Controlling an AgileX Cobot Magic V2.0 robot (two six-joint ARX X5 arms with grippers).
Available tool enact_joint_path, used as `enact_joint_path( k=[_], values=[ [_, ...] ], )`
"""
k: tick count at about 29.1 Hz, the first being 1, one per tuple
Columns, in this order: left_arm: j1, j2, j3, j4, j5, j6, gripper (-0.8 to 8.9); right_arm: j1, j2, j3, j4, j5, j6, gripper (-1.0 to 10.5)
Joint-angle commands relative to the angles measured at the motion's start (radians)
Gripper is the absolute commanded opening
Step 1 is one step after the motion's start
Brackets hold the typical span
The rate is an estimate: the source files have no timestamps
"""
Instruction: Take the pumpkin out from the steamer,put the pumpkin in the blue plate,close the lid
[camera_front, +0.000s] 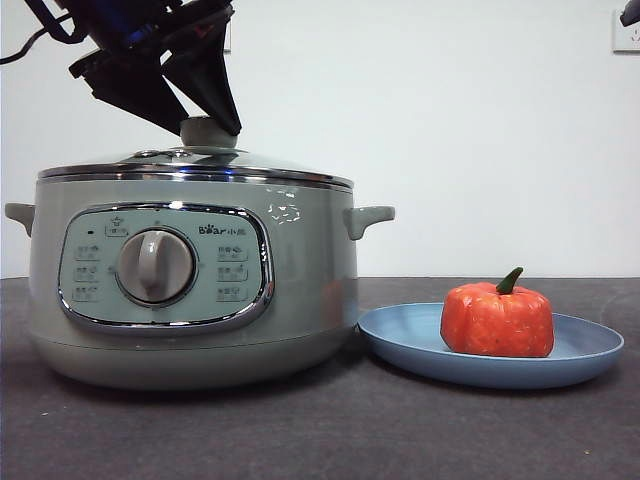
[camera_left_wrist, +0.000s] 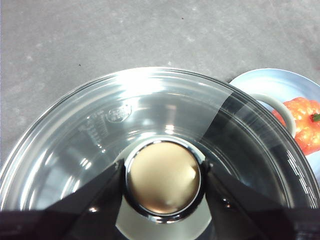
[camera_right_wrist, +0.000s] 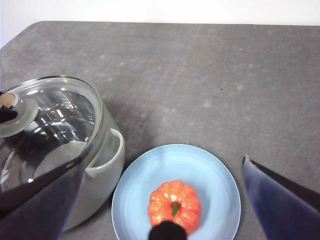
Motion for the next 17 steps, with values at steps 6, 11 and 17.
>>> enact_joint_path(
  k=[6, 11, 17],
  values=[
    [-0.004, 0.005, 0.008, -0.006, -0.007, -0.003, 3.51, 0.0, 0.0, -0.007, 0.003, 0.003, 0.01, 6.0],
    [-0.004, -0.035, 0.009, -0.006, -0.005, -0.006, 4.3, 0.0, 0.0, -0.007, 0.003, 0.003, 0.01, 6.0],
    [-0.004, -0.093, 0.01, -0.034, -0.006, -0.01, 4.39, 0.0, 0.0, -0.007, 0.003, 0.003, 0.01, 5.9]
  ],
)
